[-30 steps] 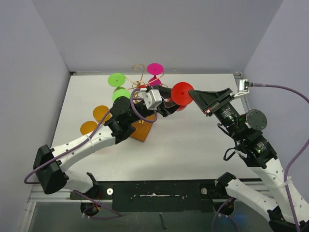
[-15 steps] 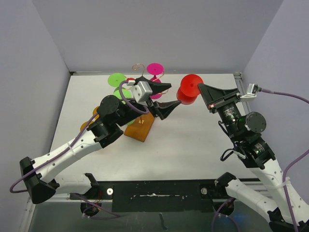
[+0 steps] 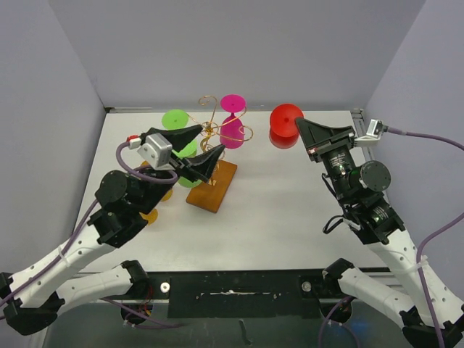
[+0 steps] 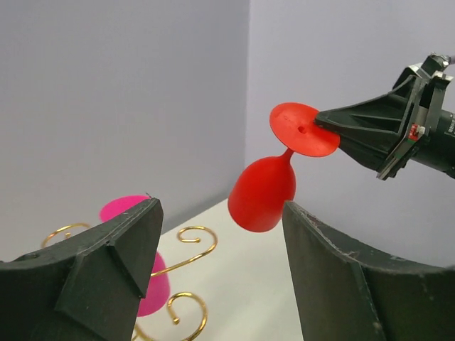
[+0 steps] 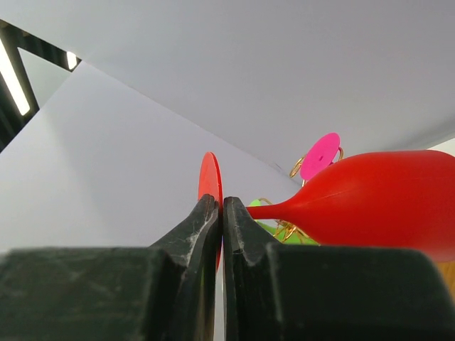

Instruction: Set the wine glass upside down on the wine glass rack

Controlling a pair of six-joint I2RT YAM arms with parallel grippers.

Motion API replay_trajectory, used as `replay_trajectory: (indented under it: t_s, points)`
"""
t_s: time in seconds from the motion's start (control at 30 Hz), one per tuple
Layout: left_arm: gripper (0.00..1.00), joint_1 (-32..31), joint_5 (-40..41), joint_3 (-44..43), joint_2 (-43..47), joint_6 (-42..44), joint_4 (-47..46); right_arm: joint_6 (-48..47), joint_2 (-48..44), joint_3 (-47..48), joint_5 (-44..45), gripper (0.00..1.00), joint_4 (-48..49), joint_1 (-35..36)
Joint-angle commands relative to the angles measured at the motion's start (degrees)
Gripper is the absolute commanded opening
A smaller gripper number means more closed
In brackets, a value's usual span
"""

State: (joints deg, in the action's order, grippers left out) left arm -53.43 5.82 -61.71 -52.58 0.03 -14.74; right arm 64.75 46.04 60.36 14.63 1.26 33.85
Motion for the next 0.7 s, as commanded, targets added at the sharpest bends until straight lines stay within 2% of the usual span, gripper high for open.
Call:
replay_trajectory:
  t_s: [0.0,0.17,0.37,0.67]
  points:
    - [0.66,0.0,7.8,4.2,8.7,4.9,-2.3,-3.4,3.3,1.3,0.1,0.0,7.7,0.0]
    - [0.66,0.0,9.1,10.9,16.4,6.2,-5.1,-3.7,7.2,2.1,0.5,0.0,7.9,0.1]
    - [0.66,0.0,12.7,17.5,20.9,7.4,-6.2,-4.8,10.5,2.2,0.7,0.0,8.4,-0.2]
    - [0.66,-0.1,15.6,20.7,25.2,7.3,-4.8,-6.7,16.1,5.9,-2.0,0.0,6.6,-1.5]
